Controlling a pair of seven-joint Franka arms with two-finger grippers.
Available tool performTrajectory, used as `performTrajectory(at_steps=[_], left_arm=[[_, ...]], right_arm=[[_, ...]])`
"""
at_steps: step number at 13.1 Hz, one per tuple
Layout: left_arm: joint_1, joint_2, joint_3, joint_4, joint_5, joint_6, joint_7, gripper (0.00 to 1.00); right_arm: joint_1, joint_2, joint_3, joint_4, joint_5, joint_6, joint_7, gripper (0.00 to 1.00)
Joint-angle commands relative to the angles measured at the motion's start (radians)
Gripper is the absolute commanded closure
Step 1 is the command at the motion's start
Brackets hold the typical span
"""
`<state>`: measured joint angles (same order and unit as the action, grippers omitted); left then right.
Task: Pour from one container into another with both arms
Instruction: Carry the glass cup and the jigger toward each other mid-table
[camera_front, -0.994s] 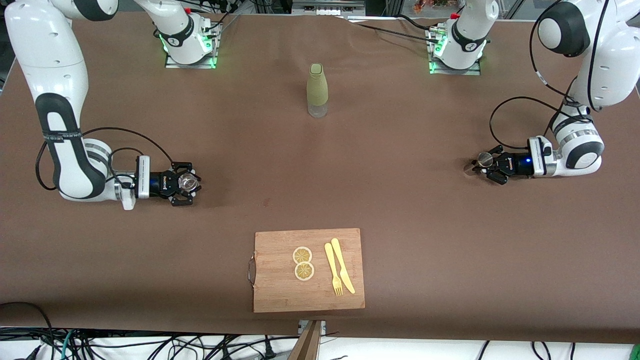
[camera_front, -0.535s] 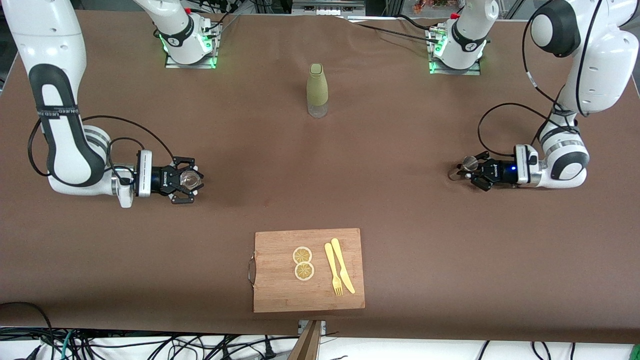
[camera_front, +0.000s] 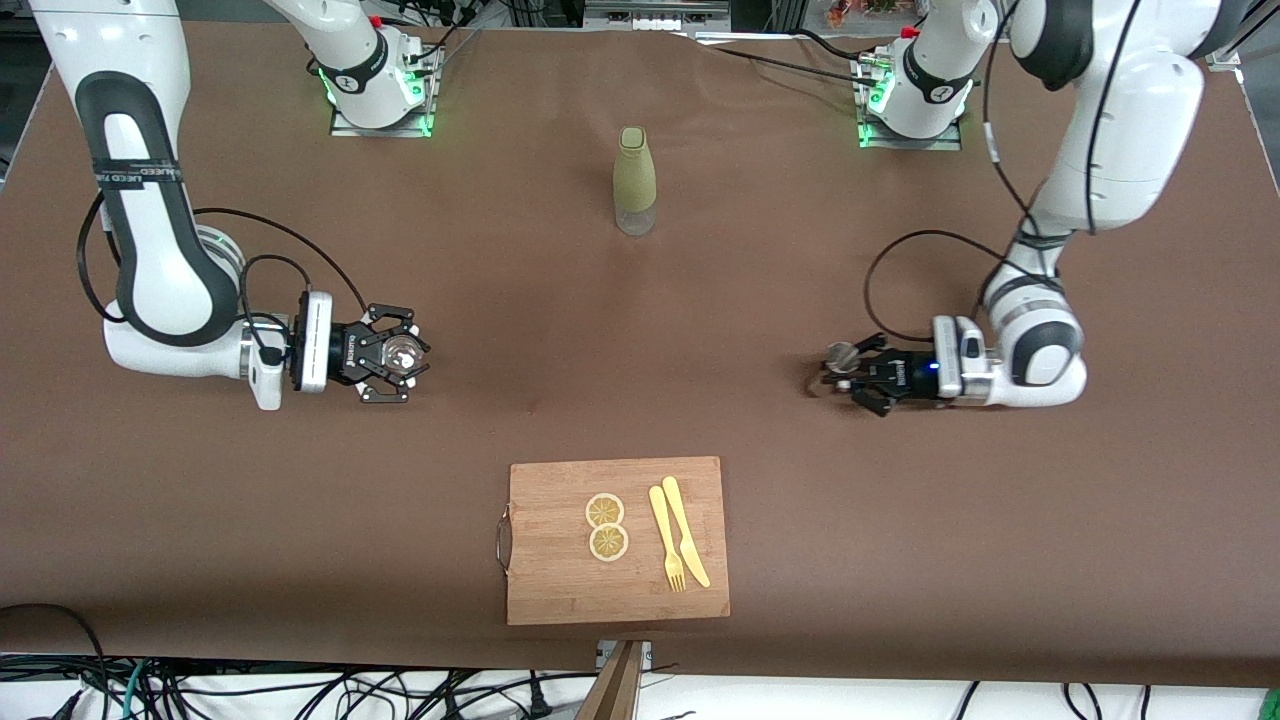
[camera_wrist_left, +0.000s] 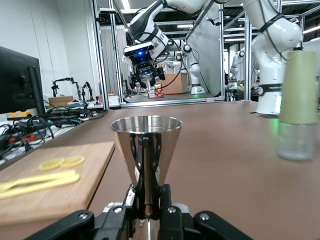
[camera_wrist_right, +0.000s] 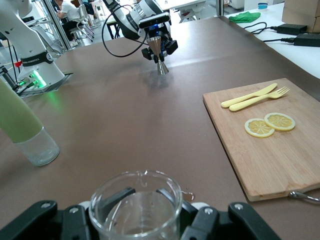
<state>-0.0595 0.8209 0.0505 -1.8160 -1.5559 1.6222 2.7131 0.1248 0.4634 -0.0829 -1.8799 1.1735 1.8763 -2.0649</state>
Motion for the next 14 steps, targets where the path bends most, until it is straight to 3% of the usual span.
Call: performTrajectory(at_steps=[1,8,14], left_arm=[[-0.097,-0.028,-0.026,-0.034,-0.111,0.103,0.048,1.00],[-0.304,-0.019,-0.129,-0.008,-0.450,0.379,0.028,1.00],[-0.384,0.004,-0.185,0.061,-0.584,0.507,0.028,1.00]], right_arm=[[0.039,-0.057,-0.001,-0.041,0.012,0.050,0.069,0.72],[0.164,-0.094,-0.001,-0.033,0.011,0.199,0.284,0.72],[0.274,-0.098,0.000,-0.019,0.012,0.332,0.425,0.72]])
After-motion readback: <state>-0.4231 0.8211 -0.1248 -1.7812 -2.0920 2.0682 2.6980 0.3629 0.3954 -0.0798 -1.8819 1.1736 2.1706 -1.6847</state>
